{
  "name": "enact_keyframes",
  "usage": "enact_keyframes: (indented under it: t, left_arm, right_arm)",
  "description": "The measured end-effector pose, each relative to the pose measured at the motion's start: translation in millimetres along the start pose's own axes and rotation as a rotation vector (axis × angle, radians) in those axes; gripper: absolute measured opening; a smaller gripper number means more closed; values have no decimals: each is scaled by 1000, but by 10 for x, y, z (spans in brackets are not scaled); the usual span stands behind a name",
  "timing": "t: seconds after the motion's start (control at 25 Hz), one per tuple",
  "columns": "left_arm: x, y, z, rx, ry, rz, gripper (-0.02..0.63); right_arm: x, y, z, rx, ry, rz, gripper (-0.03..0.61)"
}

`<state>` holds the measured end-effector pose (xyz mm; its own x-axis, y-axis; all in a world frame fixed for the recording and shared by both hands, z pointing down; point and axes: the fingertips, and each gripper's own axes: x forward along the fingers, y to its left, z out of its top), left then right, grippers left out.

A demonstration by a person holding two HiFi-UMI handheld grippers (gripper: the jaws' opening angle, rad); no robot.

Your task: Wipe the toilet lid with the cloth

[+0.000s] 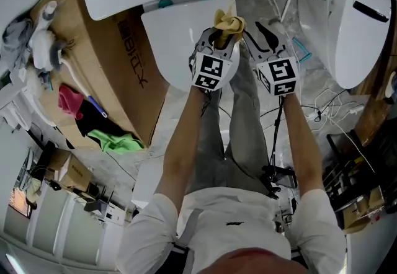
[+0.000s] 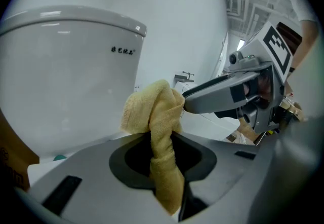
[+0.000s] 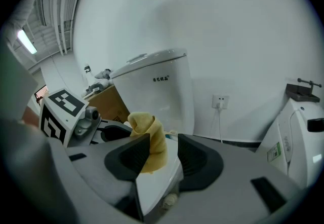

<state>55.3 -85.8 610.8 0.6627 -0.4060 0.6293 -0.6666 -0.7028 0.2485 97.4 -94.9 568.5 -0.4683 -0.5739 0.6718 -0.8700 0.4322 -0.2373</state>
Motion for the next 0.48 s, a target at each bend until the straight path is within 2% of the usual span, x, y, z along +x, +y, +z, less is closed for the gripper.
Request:
enact_keyframes:
  t: [0.48]
  left_arm:
    - [697, 36, -290, -2, 51, -59, 104]
  right_arm:
    - [382, -377, -303, 51, 39, -49, 189]
